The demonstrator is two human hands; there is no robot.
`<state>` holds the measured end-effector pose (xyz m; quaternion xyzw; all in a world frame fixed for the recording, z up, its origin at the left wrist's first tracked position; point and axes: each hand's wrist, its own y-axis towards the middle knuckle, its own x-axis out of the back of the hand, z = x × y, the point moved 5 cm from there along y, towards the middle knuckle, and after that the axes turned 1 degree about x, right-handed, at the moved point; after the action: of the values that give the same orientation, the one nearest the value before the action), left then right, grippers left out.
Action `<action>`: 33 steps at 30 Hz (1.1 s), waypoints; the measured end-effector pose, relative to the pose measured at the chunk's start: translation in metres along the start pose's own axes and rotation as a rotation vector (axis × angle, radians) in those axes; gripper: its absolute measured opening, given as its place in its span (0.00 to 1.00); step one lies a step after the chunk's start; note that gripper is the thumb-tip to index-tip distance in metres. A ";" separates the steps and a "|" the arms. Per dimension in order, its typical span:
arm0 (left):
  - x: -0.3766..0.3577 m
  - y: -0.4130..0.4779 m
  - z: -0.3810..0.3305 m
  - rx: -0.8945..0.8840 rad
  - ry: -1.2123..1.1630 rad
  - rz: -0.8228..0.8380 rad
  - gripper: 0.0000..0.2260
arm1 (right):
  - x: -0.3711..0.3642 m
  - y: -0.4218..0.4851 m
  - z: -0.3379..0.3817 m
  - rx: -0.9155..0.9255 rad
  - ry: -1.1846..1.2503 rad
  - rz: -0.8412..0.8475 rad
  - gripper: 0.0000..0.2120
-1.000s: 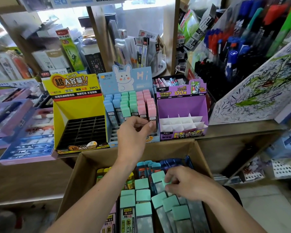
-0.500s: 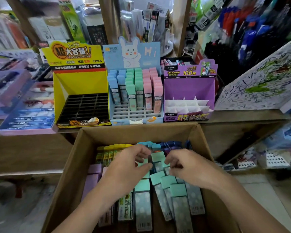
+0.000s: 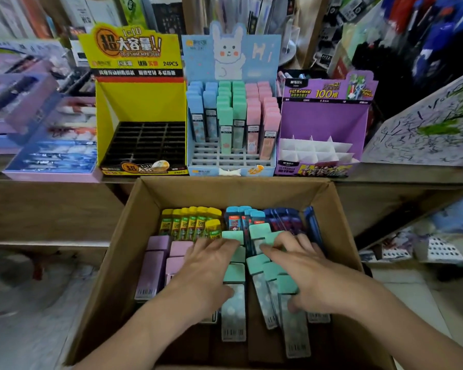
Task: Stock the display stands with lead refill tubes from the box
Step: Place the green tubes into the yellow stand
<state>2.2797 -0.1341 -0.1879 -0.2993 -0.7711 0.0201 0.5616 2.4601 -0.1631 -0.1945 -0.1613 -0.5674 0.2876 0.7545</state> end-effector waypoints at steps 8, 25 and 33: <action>-0.007 -0.004 -0.002 -0.040 0.175 0.037 0.33 | -0.001 -0.005 0.004 0.056 0.042 -0.031 0.42; -0.007 -0.021 0.002 0.007 -0.386 0.206 0.17 | 0.000 -0.016 0.002 0.077 0.447 0.138 0.23; 0.000 -0.020 0.015 0.119 -0.601 0.143 0.15 | 0.008 -0.013 -0.002 0.080 0.665 0.084 0.22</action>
<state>2.2582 -0.1456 -0.1858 -0.3002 -0.8770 0.1920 0.3222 2.4667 -0.1684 -0.1812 -0.2395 -0.2715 0.2720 0.8916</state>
